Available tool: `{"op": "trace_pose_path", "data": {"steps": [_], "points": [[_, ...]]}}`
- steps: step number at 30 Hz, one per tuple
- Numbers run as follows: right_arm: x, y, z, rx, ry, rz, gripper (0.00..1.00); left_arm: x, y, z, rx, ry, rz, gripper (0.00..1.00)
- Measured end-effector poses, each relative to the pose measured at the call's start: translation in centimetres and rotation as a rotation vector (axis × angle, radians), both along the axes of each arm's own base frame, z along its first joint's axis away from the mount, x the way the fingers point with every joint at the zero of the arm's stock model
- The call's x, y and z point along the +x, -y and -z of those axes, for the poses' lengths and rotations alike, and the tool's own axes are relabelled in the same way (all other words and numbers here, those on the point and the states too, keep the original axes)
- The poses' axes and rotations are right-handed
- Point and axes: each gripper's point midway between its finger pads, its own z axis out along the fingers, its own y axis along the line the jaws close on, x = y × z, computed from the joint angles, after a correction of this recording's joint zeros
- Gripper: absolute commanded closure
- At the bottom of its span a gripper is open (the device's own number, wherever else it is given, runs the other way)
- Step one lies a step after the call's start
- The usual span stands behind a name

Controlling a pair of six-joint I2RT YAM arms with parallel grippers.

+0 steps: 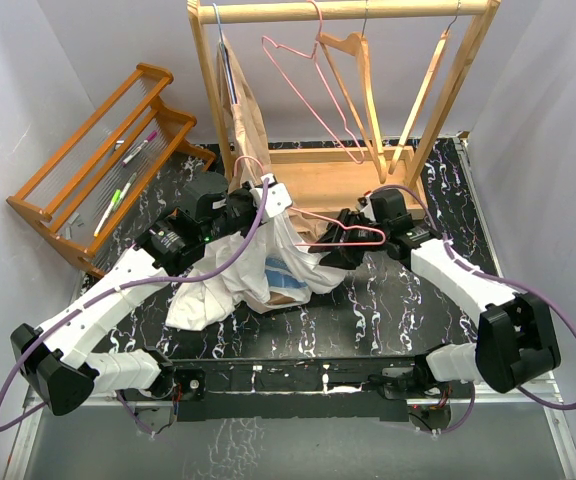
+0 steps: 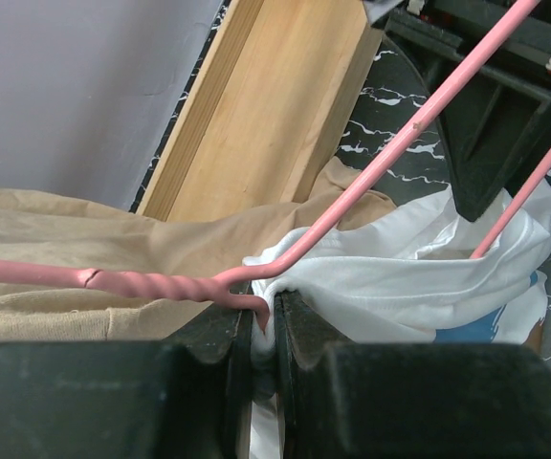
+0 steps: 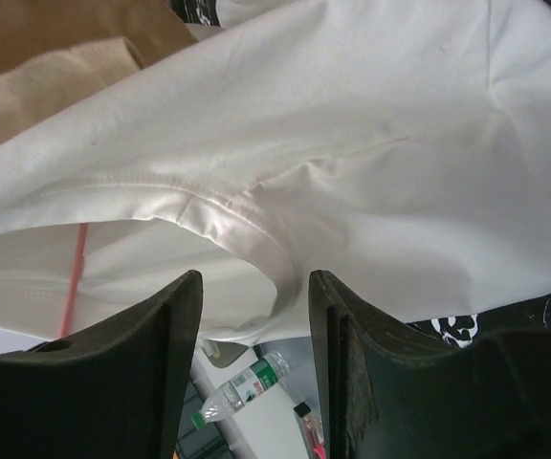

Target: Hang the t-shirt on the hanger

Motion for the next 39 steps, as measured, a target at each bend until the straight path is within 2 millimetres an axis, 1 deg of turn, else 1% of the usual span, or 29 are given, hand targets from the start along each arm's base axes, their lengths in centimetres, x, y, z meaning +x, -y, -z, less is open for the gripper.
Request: {"op": "trace_pose_path", "data": {"steps": [6, 9, 10, 11, 12, 15, 16, 21, 24, 26, 30, 33, 35, 39], "points": [[-1.4, -1.6, 1.0, -0.016, -0.032, -0.078, 0.52, 0.0, 0.0, 0.0, -0.002, 0.001, 0.002, 1.0], [-1.7, -2.0, 0.8, -0.022, -0.03, -0.108, 0.54, 0.1, 0.1, -0.2, -0.007, 0.009, -0.001, 1.0], [-1.8, -2.1, 0.8, -0.023, -0.025, -0.117, 0.57, 0.2, 0.1, -0.3, -0.009, 0.012, -0.002, 1.0], [-1.9, -2.1, 0.7, -0.023, -0.023, -0.122, 0.6, 0.2, 0.1, -0.4, -0.01, 0.013, -0.002, 1.0], [-1.9, -2.1, 0.7, -0.024, -0.023, -0.124, 0.66, 0.2, 0.1, -0.4, -0.011, 0.014, -0.002, 1.0], [-2.2, -2.0, 0.9, -0.033, -0.03, -0.132, 0.9, 0.2, 0.1, -0.2, -0.01, 0.013, -0.003, 1.0], [-2.3, -1.9, 1.0, -0.036, -0.032, -0.135, 0.92, 0.2, 0.1, 0.0, -0.009, 0.01, -0.003, 1.0], [-2.8, -1.5, 1.4, -0.064, -0.054, -0.131, 0.92, 0.3, 0.0, 0.2, -0.006, 0.006, -0.011, 1.0], [-2.8, -0.5, 1.3, -0.125, -0.051, -0.097, 0.92, 0.3, -0.1, 0.2, -0.005, 0.007, -0.017, 1.0], [-2.5, 0.2, 0.6, -0.166, -0.022, -0.058, 0.92, 0.4, -0.2, 0.2, -0.004, 0.008, -0.025, 1.0], [-1.9, 2.3, -2.5, -0.23, 0.089, 0.059, 0.92, 0.6, -0.6, 0.4, 0.012, 0.012, -0.044, 1.0], [-1.7, 3.9, -4.4, -0.271, 0.147, 0.151, 0.92, 0.6, -0.8, 0.4, 0.018, 0.013, -0.052, 1.0], [-1.4, 4.9, -5.2, -0.3, 0.174, 0.204, 0.92, 0.6, -1.0, 0.4, 0.02, 0.014, -0.058, 1.0], [-0.8, 6.3, -5.8, -0.356, 0.187, 0.276, 0.92, 0.7, -1.3, 0.3, 0.029, 0.022, -0.073, 1.0]]}}
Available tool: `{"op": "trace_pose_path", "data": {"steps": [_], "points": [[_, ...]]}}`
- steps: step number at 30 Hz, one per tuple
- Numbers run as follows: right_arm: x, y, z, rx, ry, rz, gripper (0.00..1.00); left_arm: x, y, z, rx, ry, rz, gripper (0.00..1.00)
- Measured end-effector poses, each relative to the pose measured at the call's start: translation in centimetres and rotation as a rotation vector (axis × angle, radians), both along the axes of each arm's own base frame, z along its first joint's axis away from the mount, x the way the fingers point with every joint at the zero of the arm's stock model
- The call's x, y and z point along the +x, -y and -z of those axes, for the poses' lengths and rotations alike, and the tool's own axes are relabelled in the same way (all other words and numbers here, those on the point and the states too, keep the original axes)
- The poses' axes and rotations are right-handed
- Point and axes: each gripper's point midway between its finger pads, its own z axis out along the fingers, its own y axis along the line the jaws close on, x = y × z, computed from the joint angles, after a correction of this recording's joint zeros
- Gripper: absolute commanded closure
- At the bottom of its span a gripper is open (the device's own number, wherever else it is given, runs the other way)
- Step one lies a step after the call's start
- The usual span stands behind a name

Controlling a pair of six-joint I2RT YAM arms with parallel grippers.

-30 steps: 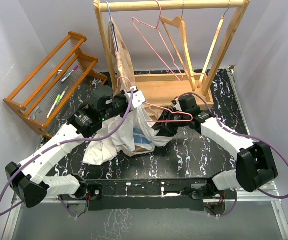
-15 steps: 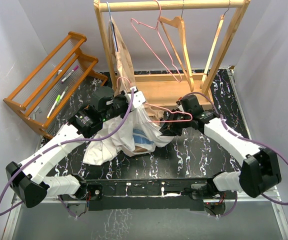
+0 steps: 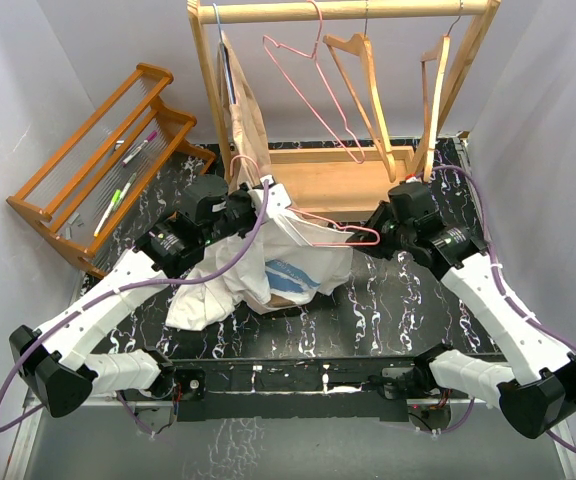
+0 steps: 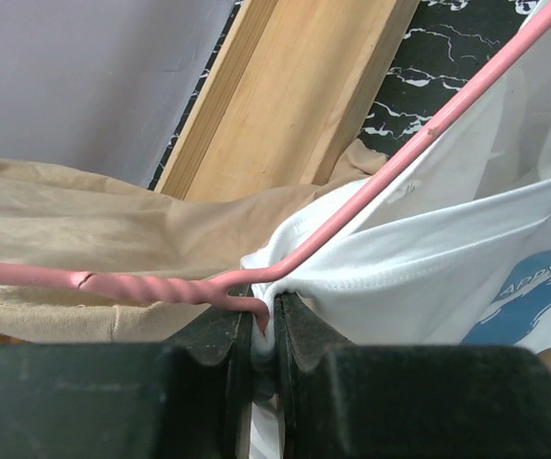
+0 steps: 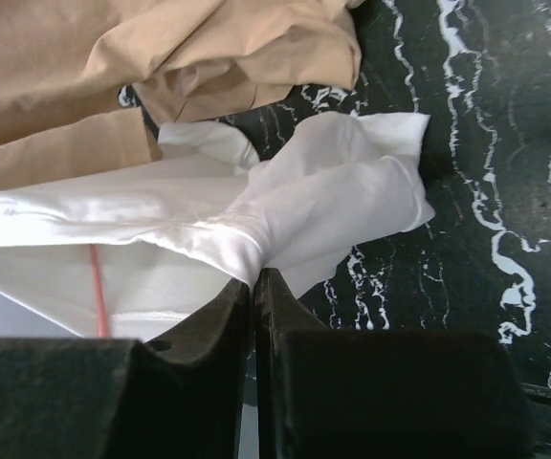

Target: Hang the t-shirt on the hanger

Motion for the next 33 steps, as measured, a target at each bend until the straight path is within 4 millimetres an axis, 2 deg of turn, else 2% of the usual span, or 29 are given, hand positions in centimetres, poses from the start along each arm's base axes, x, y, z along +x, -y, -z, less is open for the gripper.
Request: {"op": "trace_pose_path", "data": {"steps": [10, 18, 23, 29, 33], "points": [[0.6, 2.8, -1.0, -0.113, 0.022, 0.116, 0.92, 1.0, -1.0, 0.7, 0.064, 0.023, -0.059, 1.0], [0.9, 3.9, -2.3, -0.152, 0.052, 0.162, 0.92, 2.8, -1.4, 3.5, 0.188, 0.021, -0.118, 1.0], [1.4, 4.1, -3.3, -0.164, 0.078, 0.163, 0.92, 3.1, -1.2, 4.4, 0.242, 0.032, -0.134, 1.0], [1.6, 4.0, -3.0, -0.185, 0.074, 0.15, 0.92, 4.2, -1.1, 4.2, 0.246, 0.028, -0.207, 1.0], [1.6, 4.0, -2.8, -0.187, 0.073, 0.147, 0.92, 4.5, -1.3, 3.3, 0.21, 0.024, -0.252, 1.0]]}}
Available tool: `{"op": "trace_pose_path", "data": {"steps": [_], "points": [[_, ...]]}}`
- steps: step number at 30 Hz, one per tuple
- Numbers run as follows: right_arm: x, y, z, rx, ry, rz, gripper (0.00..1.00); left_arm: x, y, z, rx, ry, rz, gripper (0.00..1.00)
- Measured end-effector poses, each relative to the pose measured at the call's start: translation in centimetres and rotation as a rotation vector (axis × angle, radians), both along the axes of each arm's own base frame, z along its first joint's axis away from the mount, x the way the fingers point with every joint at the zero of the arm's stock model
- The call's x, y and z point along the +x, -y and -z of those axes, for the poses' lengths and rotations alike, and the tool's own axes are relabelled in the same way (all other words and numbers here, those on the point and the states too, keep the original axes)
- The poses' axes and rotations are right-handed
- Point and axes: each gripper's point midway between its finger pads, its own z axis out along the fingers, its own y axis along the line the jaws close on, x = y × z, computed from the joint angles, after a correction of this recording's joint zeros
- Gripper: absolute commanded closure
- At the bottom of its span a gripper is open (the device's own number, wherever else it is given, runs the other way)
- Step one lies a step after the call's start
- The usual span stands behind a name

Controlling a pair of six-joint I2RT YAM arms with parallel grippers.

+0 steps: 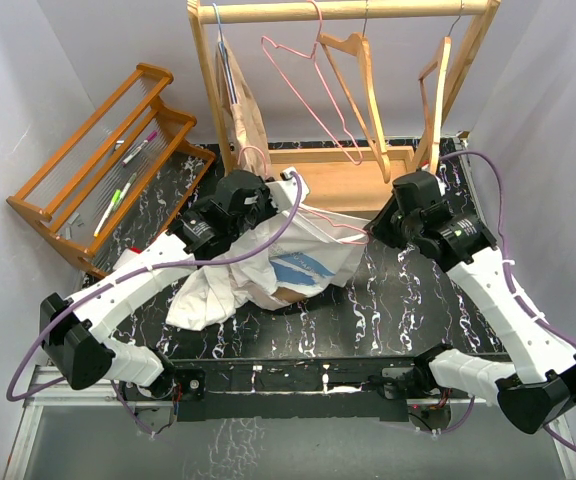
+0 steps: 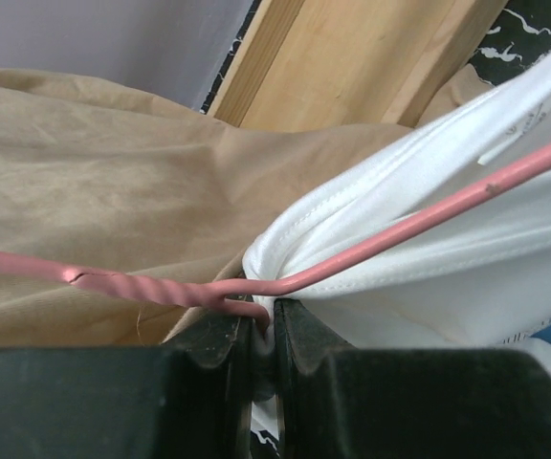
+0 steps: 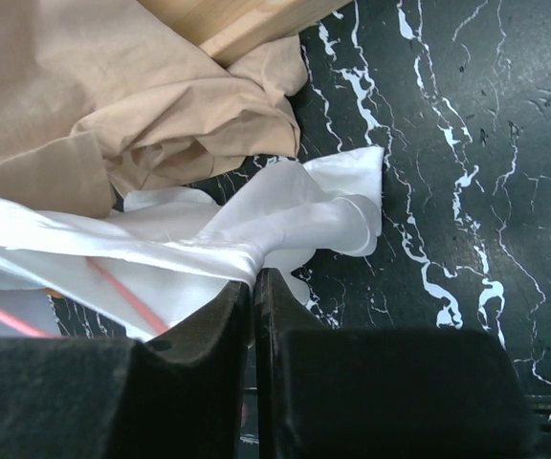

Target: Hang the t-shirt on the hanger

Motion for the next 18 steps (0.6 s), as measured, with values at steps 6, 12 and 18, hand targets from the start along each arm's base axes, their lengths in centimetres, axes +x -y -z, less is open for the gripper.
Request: {"op": "trace_pose_path", "data": {"steps": [6, 12, 18], "points": [[-0.4, 0.1, 1.2, -0.006, -0.022, -0.003, 0.92, 0.1, -0.3, -0.6, -0.016, 0.01, -0.027, 1.0], [-0.5, 0.1, 1.1, -0.004, -0.019, -0.004, 0.92, 0.4, -0.6, -1.0, -0.021, 0.026, -0.053, 1.0], [-0.6, 0.1, 1.0, -0.003, -0.017, -0.004, 0.92, 1.3, -1.3, -1.6, -0.02, 0.084, -0.113, 1.0]]}}
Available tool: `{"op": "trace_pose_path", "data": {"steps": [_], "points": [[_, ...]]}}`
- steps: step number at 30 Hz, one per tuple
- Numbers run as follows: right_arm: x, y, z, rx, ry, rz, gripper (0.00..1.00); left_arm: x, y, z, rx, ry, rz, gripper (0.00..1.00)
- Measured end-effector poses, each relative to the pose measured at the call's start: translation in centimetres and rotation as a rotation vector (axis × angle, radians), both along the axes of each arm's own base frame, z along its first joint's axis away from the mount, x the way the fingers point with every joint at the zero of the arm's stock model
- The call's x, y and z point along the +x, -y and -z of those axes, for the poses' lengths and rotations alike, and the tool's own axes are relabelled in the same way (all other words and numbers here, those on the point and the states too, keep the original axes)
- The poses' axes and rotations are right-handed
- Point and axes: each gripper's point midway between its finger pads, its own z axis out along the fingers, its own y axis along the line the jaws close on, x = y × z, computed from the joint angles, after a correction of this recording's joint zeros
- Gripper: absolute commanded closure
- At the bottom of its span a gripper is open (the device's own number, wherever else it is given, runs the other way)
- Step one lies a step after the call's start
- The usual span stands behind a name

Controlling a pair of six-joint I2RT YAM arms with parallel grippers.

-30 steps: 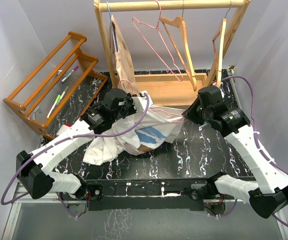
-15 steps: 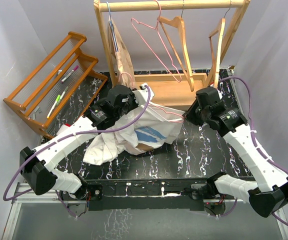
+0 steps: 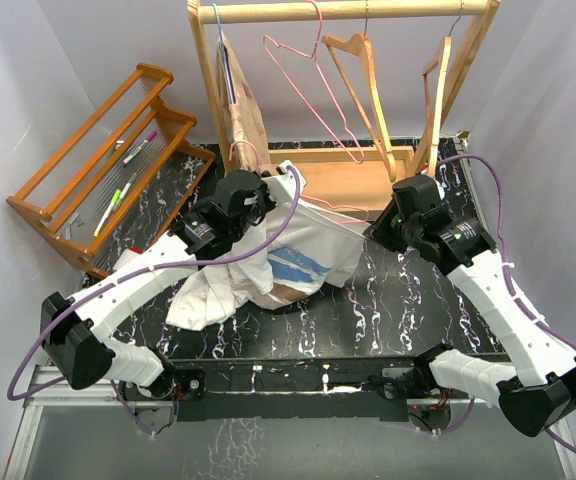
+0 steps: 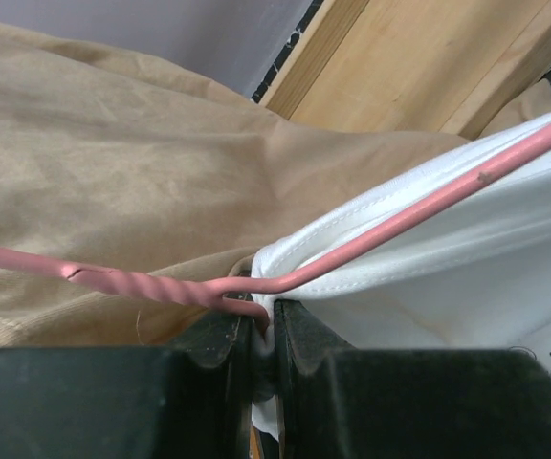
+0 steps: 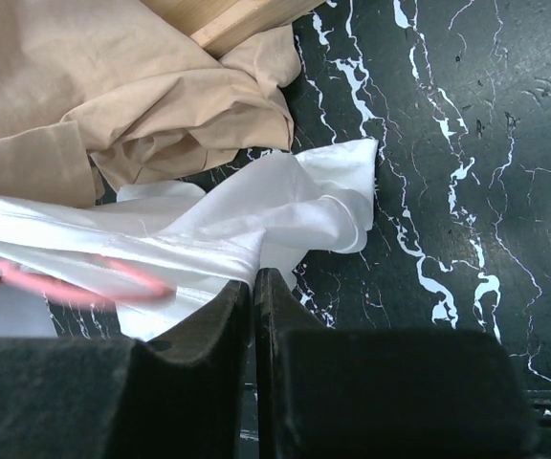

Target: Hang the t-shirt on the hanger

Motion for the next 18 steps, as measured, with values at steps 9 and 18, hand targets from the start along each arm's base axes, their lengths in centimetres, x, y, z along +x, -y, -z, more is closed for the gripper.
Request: {"op": "trace_pose_path", "data": {"steps": [9, 18], "points": [[0.0, 0.1, 0.0, -0.004, 0.0, 0.004, 0.92, 0.2, 0.0, 1.2, 0.013, -0.011, -0.007, 1.0], [0.1, 0.4, -0.2, -0.014, 0.004, 0.015, 0.92, -1.7, -0.6, 2.4, 0.069, -0.04, 0.076, 1.0]]}}
